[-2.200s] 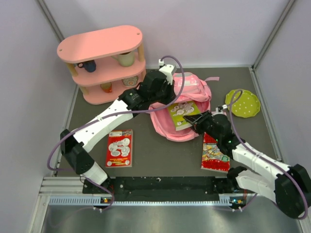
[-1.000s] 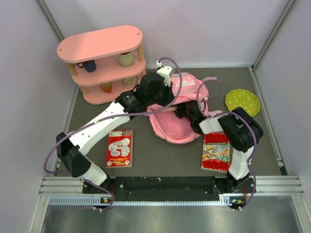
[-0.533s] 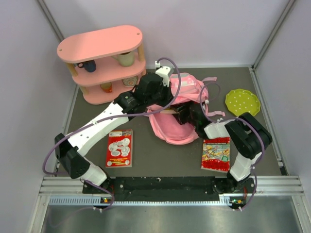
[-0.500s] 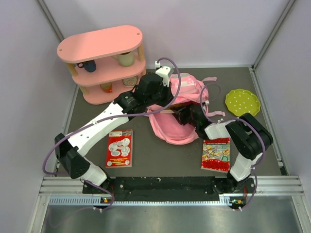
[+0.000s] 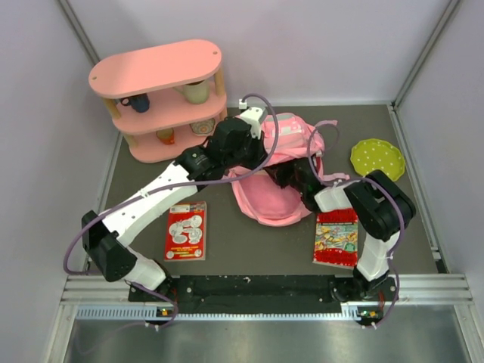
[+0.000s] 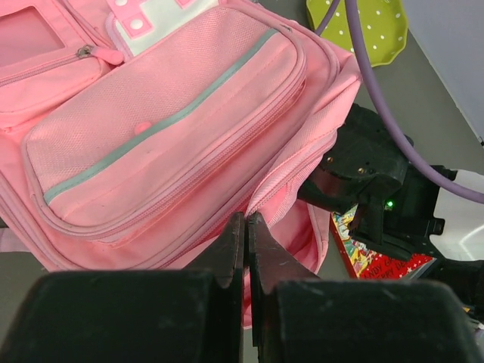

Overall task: Pack the student bag
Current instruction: Place the book in the student bag, then pick up the book from the center of the board.

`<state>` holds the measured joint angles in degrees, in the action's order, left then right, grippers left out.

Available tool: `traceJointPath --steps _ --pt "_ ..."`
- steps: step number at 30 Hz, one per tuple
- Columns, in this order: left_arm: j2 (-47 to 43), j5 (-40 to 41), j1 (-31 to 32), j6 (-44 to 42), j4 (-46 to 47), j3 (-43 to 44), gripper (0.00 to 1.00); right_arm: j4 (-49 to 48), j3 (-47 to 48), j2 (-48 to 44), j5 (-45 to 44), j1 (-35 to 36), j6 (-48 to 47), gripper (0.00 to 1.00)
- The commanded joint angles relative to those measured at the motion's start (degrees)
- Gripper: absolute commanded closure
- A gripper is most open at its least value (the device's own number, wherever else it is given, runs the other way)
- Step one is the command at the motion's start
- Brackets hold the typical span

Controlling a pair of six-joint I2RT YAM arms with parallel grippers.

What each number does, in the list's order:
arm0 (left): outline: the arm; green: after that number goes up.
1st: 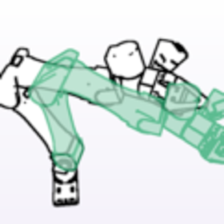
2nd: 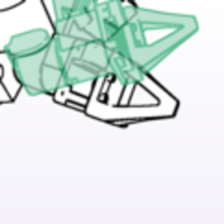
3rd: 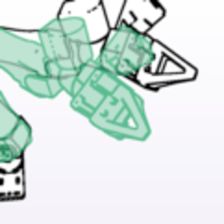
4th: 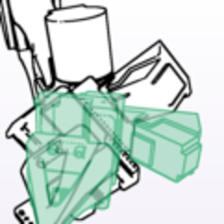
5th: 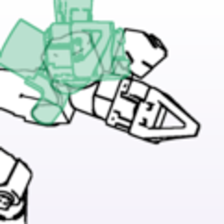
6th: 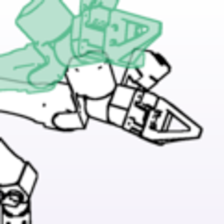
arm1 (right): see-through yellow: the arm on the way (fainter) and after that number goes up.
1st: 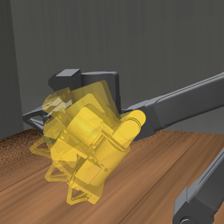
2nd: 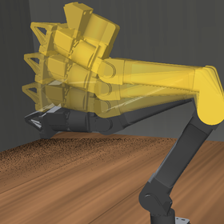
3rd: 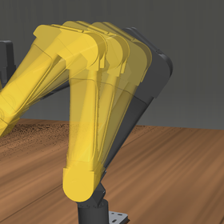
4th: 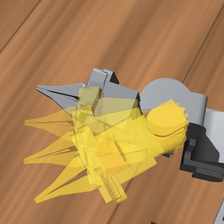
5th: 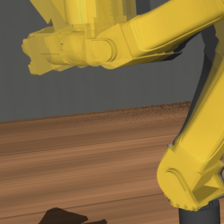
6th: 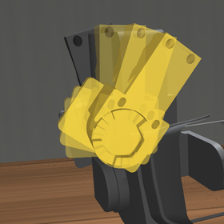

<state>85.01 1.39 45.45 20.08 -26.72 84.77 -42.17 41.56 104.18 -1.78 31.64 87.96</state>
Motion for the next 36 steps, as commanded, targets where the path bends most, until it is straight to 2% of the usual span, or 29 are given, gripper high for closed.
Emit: traceJointPath --steps 1,4,5,7,9,11,12,13,14,16,21,24,25,26,27,28,29,30,32,33,36 --pt "-4.9 1.8 -0.6 0.7 5.5 -0.8 1.00 -4.5 1.5 -1.4 2.9 -2.7 -3.5 0.76" --pt "-5.1 3.0 -1.2 0.8 4.3 -2.4 1.00 -6.1 -2.0 -5.5 7.8 -3.8 -8.8 0.66" --pt "-5.4 3.9 -1.4 0.9 4.1 -2.9 1.00 -5.4 -2.9 -8.9 9.3 -3.7 -12.8 0.61" --pt "-5.7 4.6 -2.2 0.8 4.1 -4.2 1.00 -1.7 -5.9 -13.1 14.5 -2.9 -15.0 0.56" --pt "-6.3 4.9 -2.8 1.0 4.0 -5.8 1.00 -2.3 -9.9 -19.6 17.9 -2.5 -19.0 0.54" --pt "-7.4 5.3 -3.5 1.0 3.7 -7.9 1.00 7.4 -10.0 -24.4 23.5 -2.6 -25.1 0.51" --pt "-7.8 6.0 -3.7 1.0 3.6 -8.7 1.00 15.7 -7.3 -28.6 24.4 -2.7 -28.9 0.51" --pt "-8.8 6.3 -4.2 1.1 3.5 -9.5 1.00 30.1 -6.1 -30.9 24.3 -2.5 -32.2 0.49" --pt "-9.2 6.3 -4.4 1.1 3.4 -11.3 1.00 35.2 -5.6 -32.8 24.4 -2.6 -37.4 0.41" --pt "-10.7 5.7 -4.8 0.9 3.2 -13.0 1.00 42.0 -6.4 -38.8 25.9 -2.6 -41.2 0.40" --pt "-12.6 5.5 -4.8 1.2 3.5 -17.9 1.00 54.6 -9.6 -52.8 21.9 -2.7 -44.8 0.32" --pt "-12.6 3.2 -4.8 0.2 3.5 -18.4 1.00 63.2 -9.0 -61.2 14.7 -2.8 -44.1 0.24" --pt "-12.7 1.4 -4.8 -0.1 4.0 -19.0 1.00 65.5 -8.7 -64.6 8.0 -3.0 -43.5 0.20" --pt "-12.6 -1.9 -4.8 -0.6 4.7 -19.4 0.93 68.7 -8.4 -65.8 4.0 -3.3 -41.4 0.19" --pt "-12.7 -4.3 -4.7 -0.7 4.7 -19.3 0.82 75.0 -7.6 -67.0 -0.4 -3.7 -40.3 0.16" --pt "-13.1 -5.4 -4.6 -0.7 4.3 -19.1 0.67 78.4 -7.2 -67.7 -7.7 -4.4 -38.2 0.14" --pt "-13.6 -6.7 -4.6 -0.4 3.4 -19.0 0.53 81.4 -6.8 -68.4 -10.8 -6.3 -37.3 0.13" --pt "-14.3 -6.7 -4.2 0.0 3.3 -19.2 0.33 86.3 -5.8 -68.4 -12.9 -7.9 -36.6 0.11" --pt "-17.4 -6.4 -3.1 0.1 4.0 -19.9 0.22 89.2 -5.2 -68.4 -15.5 -10.8 -36.0 0.09" --pt "-18.6 -6.1 -2.7 0.6 5.8 -20.2 0.11 90.3 -5.3 -68.4 -15.5 -14.5 -35.8 0.08" --pt "-20.9 -9.0 -1.4 1.2 10.2 -21.5 0.04 91.1 -6.7 -67.6 -12.0 -21.5 -36.0 0.07"
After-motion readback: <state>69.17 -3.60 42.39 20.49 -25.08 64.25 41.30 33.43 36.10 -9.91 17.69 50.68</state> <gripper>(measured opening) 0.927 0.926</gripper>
